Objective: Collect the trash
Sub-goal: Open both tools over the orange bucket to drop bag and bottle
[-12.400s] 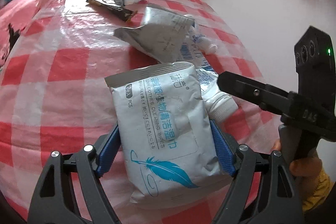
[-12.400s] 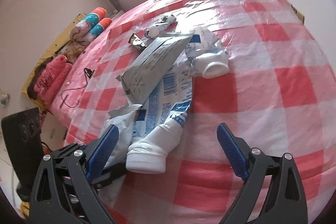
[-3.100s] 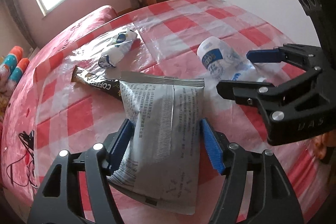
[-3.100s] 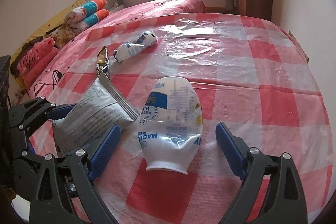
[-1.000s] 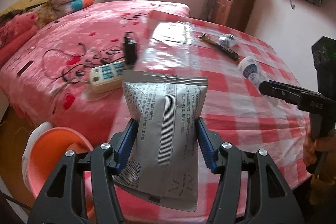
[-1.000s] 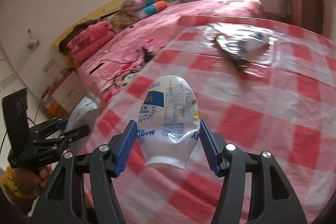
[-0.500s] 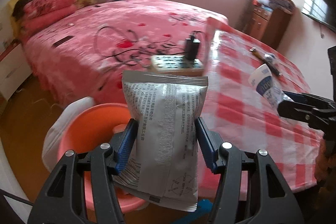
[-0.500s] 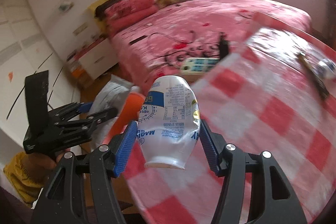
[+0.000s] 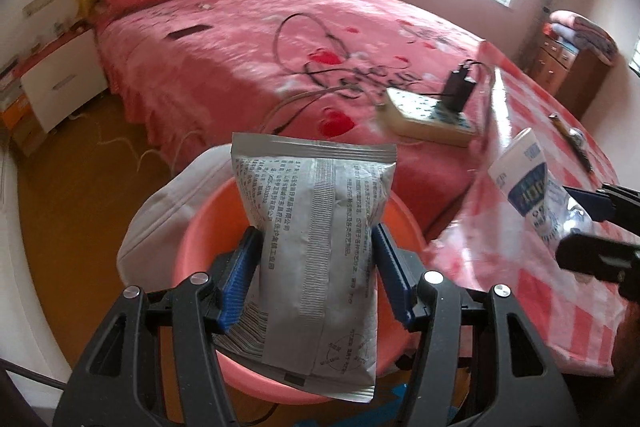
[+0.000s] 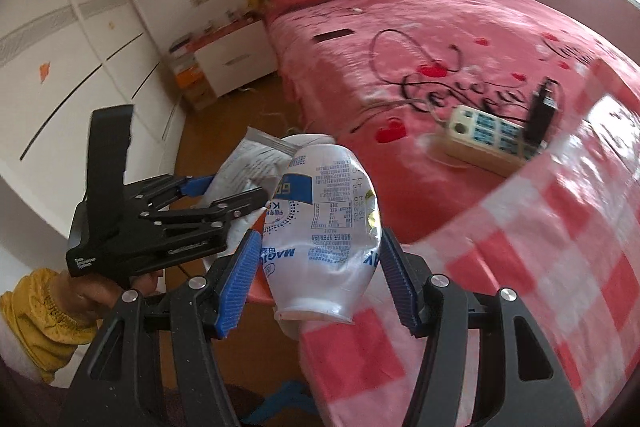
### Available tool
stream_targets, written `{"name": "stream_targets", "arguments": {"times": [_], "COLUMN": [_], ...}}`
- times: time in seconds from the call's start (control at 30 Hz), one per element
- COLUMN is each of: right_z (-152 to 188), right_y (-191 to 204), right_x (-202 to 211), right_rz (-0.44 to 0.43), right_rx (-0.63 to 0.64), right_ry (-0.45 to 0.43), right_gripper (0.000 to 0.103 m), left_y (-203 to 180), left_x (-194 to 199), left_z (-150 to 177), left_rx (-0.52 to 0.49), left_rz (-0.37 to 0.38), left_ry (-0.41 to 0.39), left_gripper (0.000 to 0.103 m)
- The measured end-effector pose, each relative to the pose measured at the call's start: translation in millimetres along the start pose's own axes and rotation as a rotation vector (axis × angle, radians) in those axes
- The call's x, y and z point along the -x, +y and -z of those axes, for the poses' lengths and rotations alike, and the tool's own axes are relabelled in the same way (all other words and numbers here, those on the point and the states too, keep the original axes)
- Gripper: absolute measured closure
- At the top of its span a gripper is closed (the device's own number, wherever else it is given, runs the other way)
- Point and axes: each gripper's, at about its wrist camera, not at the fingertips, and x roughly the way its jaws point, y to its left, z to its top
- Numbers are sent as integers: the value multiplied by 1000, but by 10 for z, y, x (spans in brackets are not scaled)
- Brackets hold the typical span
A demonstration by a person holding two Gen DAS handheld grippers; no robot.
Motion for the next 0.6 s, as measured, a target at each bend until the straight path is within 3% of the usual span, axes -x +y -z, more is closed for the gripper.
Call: {"name": "stream_targets", "arguments": {"times": [0.07,0.13,0.23,0.33,0.6], "right_z": [-12,-12,20,57,208], "right_y": [61,117,88,-13,-314], "right_x": [-93,-196,-219,-109,253], "right_rz": [-21,1,37,63,134], "right_rx": [20,45,32,-5,-114], "right_ry": [14,19,14,-19,-93], "right_gripper": [41,28,21,13,10], "left_y": [76,148,220,220,-9], "left_x": [-59,-108,-146,-147,-133], "left_z": [18,33,57,54,24], "left_rx": [24,47,60,60,14], "left_rz": [-24,-51,-72,-82,-65], "left_ry": [17,34,50,50,54], "left_gripper": [40,36,24,22,18]}}
